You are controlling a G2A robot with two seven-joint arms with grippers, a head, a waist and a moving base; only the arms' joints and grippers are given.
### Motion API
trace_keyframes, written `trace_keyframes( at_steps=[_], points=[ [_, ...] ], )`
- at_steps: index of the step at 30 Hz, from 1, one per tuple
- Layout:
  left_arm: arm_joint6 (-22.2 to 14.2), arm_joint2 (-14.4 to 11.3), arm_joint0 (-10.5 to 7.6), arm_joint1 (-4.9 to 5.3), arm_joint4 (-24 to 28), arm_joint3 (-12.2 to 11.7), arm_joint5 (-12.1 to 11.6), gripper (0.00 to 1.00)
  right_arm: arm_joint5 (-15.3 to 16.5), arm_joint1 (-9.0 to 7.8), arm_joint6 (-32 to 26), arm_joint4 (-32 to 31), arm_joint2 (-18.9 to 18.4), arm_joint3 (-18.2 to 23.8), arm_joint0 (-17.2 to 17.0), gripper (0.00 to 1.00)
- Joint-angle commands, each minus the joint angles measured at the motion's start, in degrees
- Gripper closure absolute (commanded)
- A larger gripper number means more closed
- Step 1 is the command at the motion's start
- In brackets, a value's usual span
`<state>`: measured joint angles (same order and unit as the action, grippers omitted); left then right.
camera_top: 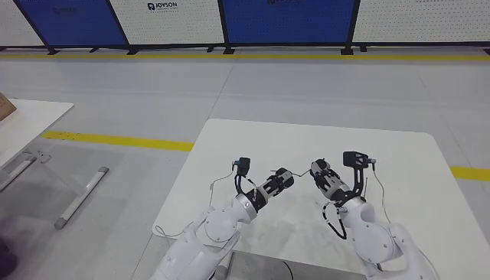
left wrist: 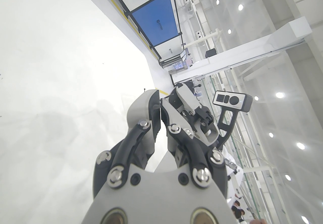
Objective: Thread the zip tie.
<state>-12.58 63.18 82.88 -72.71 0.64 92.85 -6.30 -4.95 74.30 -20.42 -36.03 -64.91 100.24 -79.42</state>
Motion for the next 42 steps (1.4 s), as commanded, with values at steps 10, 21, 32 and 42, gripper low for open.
trace_keyframes(
  at_steps=[10,21,32,42],
  points=[
    [0.0,0.0,0.0,0.0,0.0,0.0,0.0,1.0,-0.2,0.01,0.3,-0.7,-0.1,0.6,-0.5,1.0],
    [0.0,0.0,0.0,0.0,0.0,0.0,0.0,1.0,-1.1,-0.05,1.4,-1.7,-0.9,1.7,-1.6,1.0],
    [0.0,0.0,0.0,0.0,0.0,0.0,0.0,1.0,-1.2,0.12,1.6,-1.7,-0.4,1.7,-1.7,1.0],
    [0.0,0.0,0.0,0.0,0.0,0.0,0.0,1.0,-1.2,0.35,2.1,-1.1,-0.1,0.9,-1.1,1.0]
  ],
)
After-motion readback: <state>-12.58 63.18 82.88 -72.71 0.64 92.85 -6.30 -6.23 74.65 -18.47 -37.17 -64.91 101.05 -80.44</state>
